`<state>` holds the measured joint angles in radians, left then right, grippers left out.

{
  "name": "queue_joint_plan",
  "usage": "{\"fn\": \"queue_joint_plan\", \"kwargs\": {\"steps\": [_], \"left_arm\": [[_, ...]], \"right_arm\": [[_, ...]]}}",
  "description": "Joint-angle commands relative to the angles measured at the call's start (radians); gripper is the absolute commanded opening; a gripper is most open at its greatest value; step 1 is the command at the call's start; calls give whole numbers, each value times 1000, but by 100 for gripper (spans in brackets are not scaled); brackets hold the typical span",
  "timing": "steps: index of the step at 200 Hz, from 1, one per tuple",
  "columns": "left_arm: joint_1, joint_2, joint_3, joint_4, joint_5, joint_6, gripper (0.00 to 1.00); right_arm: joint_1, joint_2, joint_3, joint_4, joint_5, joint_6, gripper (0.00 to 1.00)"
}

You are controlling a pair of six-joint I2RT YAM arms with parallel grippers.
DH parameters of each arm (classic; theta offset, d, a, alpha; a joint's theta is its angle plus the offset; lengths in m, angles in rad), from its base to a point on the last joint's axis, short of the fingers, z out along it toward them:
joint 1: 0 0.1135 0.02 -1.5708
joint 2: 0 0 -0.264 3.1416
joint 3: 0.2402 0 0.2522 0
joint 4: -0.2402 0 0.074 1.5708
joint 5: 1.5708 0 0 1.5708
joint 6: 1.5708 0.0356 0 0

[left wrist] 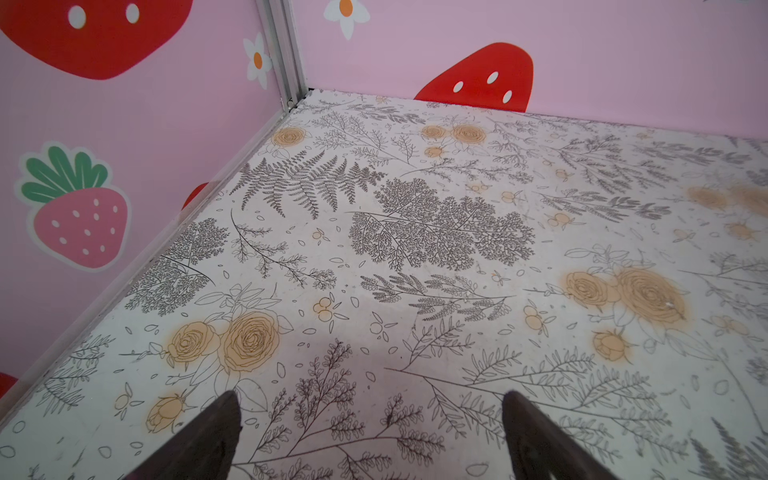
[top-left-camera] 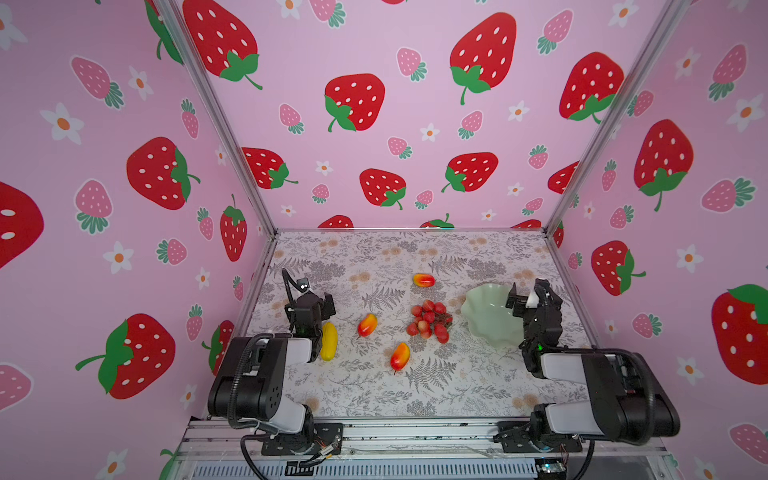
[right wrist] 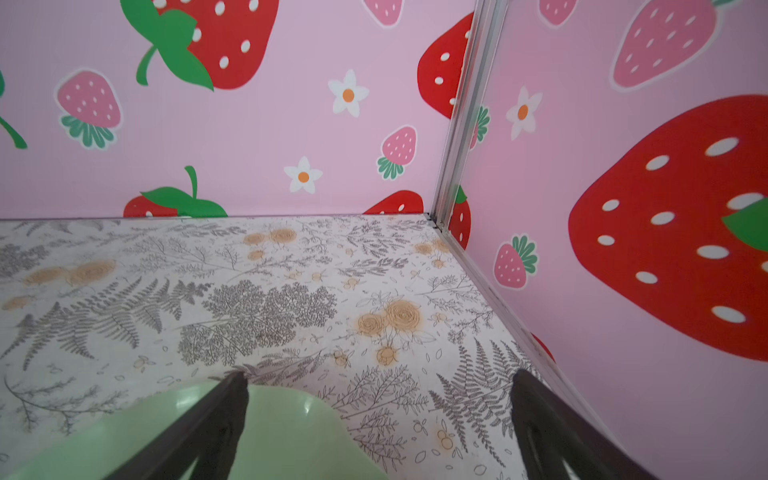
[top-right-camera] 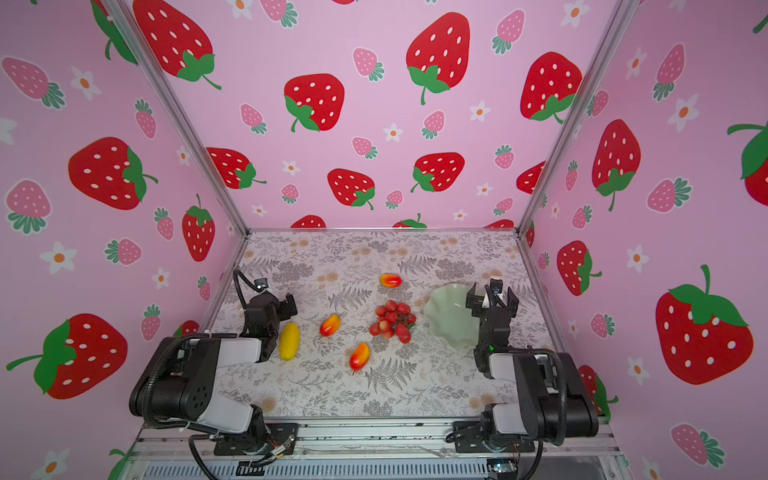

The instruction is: Place and organize the fake fruits in the fruit bowl

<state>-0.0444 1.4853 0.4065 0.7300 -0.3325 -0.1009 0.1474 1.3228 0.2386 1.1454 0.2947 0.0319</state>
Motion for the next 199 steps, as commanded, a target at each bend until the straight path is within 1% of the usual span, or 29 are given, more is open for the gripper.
{"fn": "queue_joint_plan", "kwargs": {"steps": [1,9,16,30,43,50,63,73,81,86,93,103,121,146,182,199], "left_arm": [[-38,-123,87,-194,-97,-1,99],[-63,-168,132,-318,-142,-45,99],[-84,-202,170,-416,-144,-97,99],[-153,-256,253,-595,-82,-157,99],[-252,-291,331,-736,1,-165,99],[-294,-308,376,-814,59,-154,99],[-350,-335,443,-936,232,-139,99],[-375,-354,467,-997,374,-134,99],[-390,-372,471,-1031,458,-140,99],[-396,-383,471,-1048,530,-141,99],[-405,-397,466,-1064,582,-144,99],[-427,-418,455,-1077,632,-140,99],[-467,-446,436,-1088,653,-100,99],[-498,-454,432,-1109,625,-60,99],[-502,-454,419,-1085,607,-64,99],[-502,-458,413,-1076,601,-67,99]], "right_arm": [[8,-148,42,-215,-36,50,99],[17,-189,89,-341,-60,88,99],[29,-213,145,-453,-91,112,99],[72,-220,249,-659,-185,131,99],[136,-214,331,-810,-270,146,99],[175,-212,362,-873,-317,157,99],[257,-216,401,-948,-382,181,99],[320,-227,410,-977,-391,205,99],[366,-236,411,-992,-388,227,99],[386,-239,409,-1000,-382,250,99],[403,-241,407,-1013,-383,282,99],[418,-234,403,-1018,-424,314,98],[448,-199,414,-1050,-464,348,96],[500,-142,448,-1128,-407,355,89],[531,-72,456,-1106,-397,385,73],[543,-49,456,-1097,-363,399,68]]}}
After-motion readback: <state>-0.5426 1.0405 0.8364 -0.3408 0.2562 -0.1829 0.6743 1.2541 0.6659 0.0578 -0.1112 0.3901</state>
